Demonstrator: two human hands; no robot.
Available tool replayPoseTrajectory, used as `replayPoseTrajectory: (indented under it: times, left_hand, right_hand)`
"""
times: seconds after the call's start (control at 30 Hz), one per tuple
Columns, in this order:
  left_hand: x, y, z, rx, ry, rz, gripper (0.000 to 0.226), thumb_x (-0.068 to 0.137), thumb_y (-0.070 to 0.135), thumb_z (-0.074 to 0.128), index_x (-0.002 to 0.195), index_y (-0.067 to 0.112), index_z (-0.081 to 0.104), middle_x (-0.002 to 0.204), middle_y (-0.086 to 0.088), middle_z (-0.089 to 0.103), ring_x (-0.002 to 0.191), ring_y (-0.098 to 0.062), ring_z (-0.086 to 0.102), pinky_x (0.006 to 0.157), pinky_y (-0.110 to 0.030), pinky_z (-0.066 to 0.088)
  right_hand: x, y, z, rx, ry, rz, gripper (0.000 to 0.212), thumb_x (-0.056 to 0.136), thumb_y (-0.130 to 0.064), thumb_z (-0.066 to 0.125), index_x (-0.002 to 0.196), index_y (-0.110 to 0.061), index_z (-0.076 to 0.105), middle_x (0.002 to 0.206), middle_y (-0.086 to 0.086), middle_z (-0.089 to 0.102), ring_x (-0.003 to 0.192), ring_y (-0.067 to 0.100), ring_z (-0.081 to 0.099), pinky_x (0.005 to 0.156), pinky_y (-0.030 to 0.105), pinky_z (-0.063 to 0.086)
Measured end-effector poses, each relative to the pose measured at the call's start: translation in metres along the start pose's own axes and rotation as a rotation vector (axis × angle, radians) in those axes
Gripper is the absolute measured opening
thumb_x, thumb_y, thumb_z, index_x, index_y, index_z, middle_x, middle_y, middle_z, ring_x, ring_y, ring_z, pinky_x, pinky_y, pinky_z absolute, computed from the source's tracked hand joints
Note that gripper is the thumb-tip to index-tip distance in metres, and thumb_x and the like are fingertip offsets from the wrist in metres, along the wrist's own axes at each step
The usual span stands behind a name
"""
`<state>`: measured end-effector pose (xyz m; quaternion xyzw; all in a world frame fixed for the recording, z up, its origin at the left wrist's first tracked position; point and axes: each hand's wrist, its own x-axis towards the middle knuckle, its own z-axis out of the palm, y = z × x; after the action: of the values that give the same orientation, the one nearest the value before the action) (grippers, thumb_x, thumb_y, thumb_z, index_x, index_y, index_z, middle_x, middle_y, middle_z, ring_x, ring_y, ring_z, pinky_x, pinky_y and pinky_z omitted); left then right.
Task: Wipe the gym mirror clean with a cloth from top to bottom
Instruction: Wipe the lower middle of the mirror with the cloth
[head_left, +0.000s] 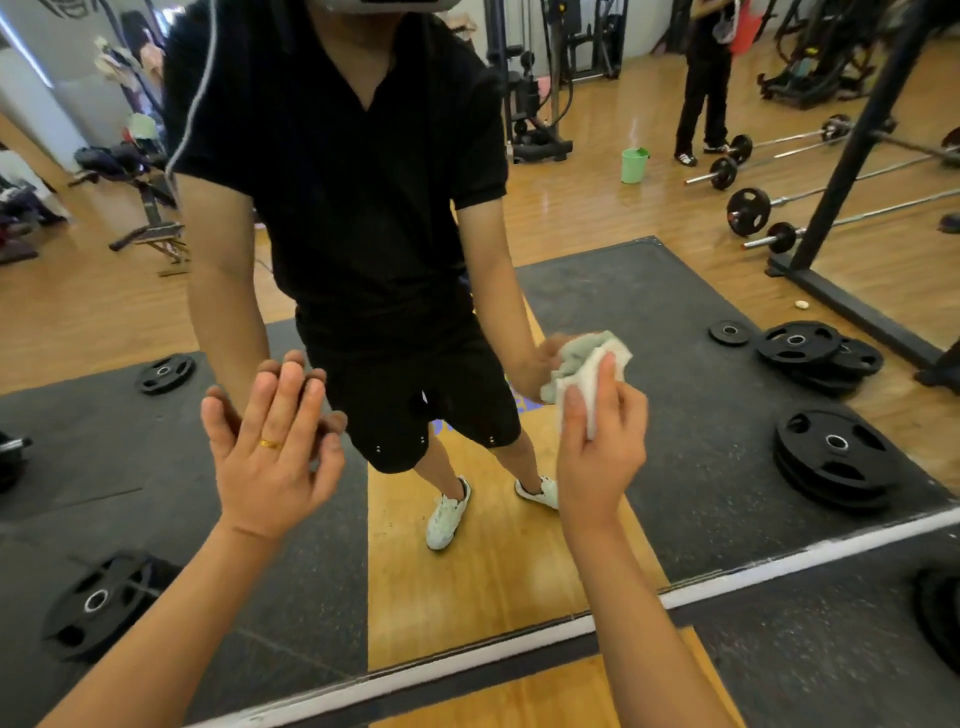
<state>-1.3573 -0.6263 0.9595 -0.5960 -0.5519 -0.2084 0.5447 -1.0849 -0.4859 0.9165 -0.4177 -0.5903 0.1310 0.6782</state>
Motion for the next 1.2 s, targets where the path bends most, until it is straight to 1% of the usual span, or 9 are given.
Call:
replayPoseTrajectory:
  times: [0.17, 0.3, 0.4, 0.57, 0.77, 0.87, 0.97, 1.1, 1.2]
  left_hand:
    - [0.0, -0.001, 0.002, 0.004, 0.026, 0.0, 0.065, 0.098, 0.028, 0.049, 0.158, 0.006, 0.036, 0.17, -0.008, 0.019, 0.158, -0.024, 0.014, 0.127, -0.047, -0.003]
    - [0.001, -0.001, 0.003, 0.008, 0.032, 0.002, 0.065, 0.099, 0.028, 0.048, 0.158, 0.007, 0.035, 0.171, -0.008, 0.017, 0.158, -0.024, 0.013, 0.127, -0.047, -0.002]
    - [0.001, -0.001, 0.003, 0.008, 0.044, 0.013, 0.065, 0.098, 0.028, 0.048, 0.158, 0.007, 0.035, 0.171, -0.008, 0.017, 0.158, -0.024, 0.012, 0.127, -0.047, -0.003]
    - [-0.001, -0.002, 0.004, -0.001, 0.055, 0.011, 0.064, 0.098, 0.028, 0.048, 0.158, 0.007, 0.036, 0.171, -0.007, 0.018, 0.158, -0.024, 0.013, 0.127, -0.048, -0.003]
    - [-0.001, -0.002, 0.006, 0.0, 0.078, 0.019, 0.065, 0.098, 0.028, 0.048, 0.158, 0.007, 0.035, 0.171, -0.007, 0.018, 0.158, -0.024, 0.014, 0.127, -0.048, -0.002]
    - [-0.001, -0.002, 0.007, -0.008, 0.088, 0.02, 0.064, 0.098, 0.027, 0.048, 0.157, 0.006, 0.037, 0.17, -0.008, 0.019, 0.158, -0.024, 0.015, 0.127, -0.048, -0.002]
    - [-0.001, -0.002, 0.007, -0.006, 0.086, 0.018, 0.062, 0.1, 0.027, 0.047, 0.158, 0.006, 0.036, 0.17, -0.008, 0.019, 0.158, -0.024, 0.015, 0.127, -0.048, -0.001]
    - [-0.002, -0.002, 0.007, -0.003, 0.088, 0.015, 0.063, 0.099, 0.027, 0.049, 0.157, 0.007, 0.038, 0.17, -0.007, 0.019, 0.158, -0.024, 0.015, 0.127, -0.048, 0.0]
    - [-0.001, -0.002, 0.007, -0.01, 0.089, 0.007, 0.063, 0.097, 0.026, 0.05, 0.157, 0.007, 0.039, 0.17, -0.007, 0.02, 0.158, -0.024, 0.016, 0.127, -0.048, 0.001]
  right_hand:
    - [-0.012, -0.007, 0.009, -0.02, -0.075, -0.187, 0.042, 0.104, -0.014, 0.061, 0.141, 0.005, 0.054, 0.102, 0.001, 0.045, 0.079, 0.017, 0.052, 0.067, 0.026, 0.047]
    - [0.0, -0.007, 0.009, -0.001, 0.105, 0.038, 0.04, 0.104, -0.021, 0.062, 0.137, 0.002, 0.061, 0.106, 0.015, 0.058, 0.093, 0.01, 0.054, 0.081, 0.009, 0.044]
    - [-0.022, -0.032, 0.029, 0.086, 0.139, 0.209, 0.041, 0.102, -0.02, 0.064, 0.136, 0.002, 0.062, 0.111, 0.017, 0.063, 0.098, 0.017, 0.061, 0.081, 0.016, 0.051]
    - [-0.053, -0.041, 0.03, 0.065, -0.064, 0.087, 0.025, 0.099, -0.018, 0.066, 0.122, -0.012, 0.059, 0.102, 0.011, 0.063, 0.093, 0.014, 0.059, 0.077, 0.022, 0.05]
    - [-0.022, -0.038, 0.027, 0.078, 0.216, 0.338, 0.025, 0.102, -0.012, 0.064, 0.124, -0.002, 0.064, 0.102, -0.003, 0.058, 0.09, 0.008, 0.056, 0.076, 0.021, 0.049]
    - [-0.047, -0.056, 0.039, 0.114, 0.136, 0.277, 0.029, 0.101, -0.012, 0.065, 0.126, 0.001, 0.064, 0.101, 0.002, 0.06, 0.09, 0.016, 0.06, 0.077, 0.03, 0.053]
    - [-0.056, -0.058, 0.034, 0.102, 0.007, 0.195, 0.027, 0.098, -0.013, 0.068, 0.122, -0.001, 0.067, 0.098, 0.002, 0.06, 0.089, 0.006, 0.057, 0.072, 0.026, 0.051]
    - [-0.005, -0.052, 0.017, 0.17, 0.244, 0.351, 0.029, 0.101, -0.015, 0.066, 0.128, -0.005, 0.065, 0.109, -0.016, 0.061, 0.102, -0.003, 0.059, 0.085, 0.018, 0.048]
    - [0.018, -0.047, 0.018, 0.193, 0.345, 0.417, 0.029, 0.101, -0.016, 0.063, 0.128, -0.004, 0.065, 0.112, -0.012, 0.062, 0.105, 0.005, 0.062, 0.086, 0.02, 0.049]
